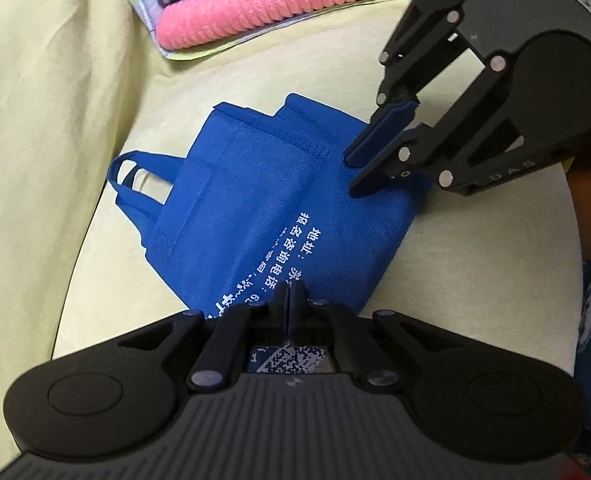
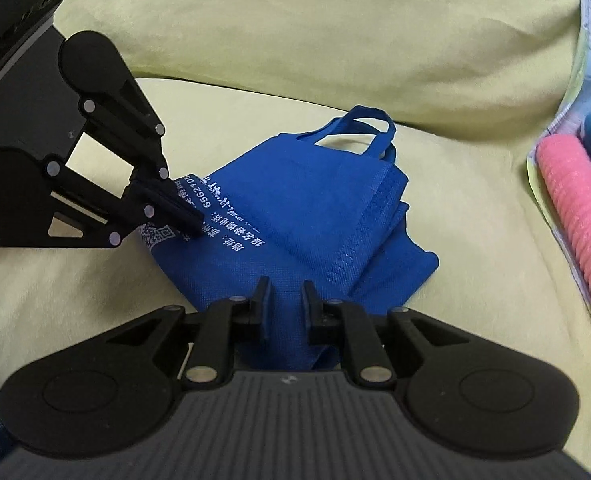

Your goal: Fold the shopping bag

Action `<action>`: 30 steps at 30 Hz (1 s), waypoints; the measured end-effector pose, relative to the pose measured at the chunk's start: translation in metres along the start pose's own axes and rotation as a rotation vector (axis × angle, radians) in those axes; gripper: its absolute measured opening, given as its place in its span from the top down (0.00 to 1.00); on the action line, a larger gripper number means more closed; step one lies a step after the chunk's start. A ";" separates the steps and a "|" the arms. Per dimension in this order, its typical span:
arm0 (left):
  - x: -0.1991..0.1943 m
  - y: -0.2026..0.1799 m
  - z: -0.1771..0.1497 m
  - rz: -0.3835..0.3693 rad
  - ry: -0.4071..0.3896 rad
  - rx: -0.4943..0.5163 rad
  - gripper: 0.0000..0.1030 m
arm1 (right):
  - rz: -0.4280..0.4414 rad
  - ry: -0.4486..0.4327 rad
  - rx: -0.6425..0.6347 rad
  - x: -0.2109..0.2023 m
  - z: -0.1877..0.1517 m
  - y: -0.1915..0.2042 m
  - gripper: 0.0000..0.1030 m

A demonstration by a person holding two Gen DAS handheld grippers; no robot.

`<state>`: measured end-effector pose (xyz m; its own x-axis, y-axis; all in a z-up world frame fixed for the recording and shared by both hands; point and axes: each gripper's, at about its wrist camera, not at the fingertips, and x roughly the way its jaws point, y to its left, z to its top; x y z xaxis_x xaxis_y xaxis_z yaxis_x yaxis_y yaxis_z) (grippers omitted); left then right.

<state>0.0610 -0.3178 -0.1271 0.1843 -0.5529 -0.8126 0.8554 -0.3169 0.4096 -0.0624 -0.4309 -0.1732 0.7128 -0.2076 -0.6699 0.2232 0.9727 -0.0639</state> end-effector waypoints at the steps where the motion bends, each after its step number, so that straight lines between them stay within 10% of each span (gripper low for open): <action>1: 0.003 0.002 0.002 0.000 0.000 -0.009 1.00 | 0.003 -0.001 0.008 0.000 0.000 -0.001 0.90; 20: 0.040 0.014 0.016 0.014 -0.023 -0.043 1.00 | 0.018 -0.010 0.022 0.002 -0.001 -0.005 0.90; 30: 0.036 -0.029 -0.003 0.226 -0.018 0.268 0.84 | 0.053 -0.026 0.061 -0.001 -0.005 -0.014 0.89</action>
<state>0.0443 -0.3256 -0.1694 0.3439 -0.6452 -0.6822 0.6358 -0.3747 0.6748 -0.0693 -0.4438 -0.1750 0.7416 -0.1597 -0.6516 0.2246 0.9743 0.0169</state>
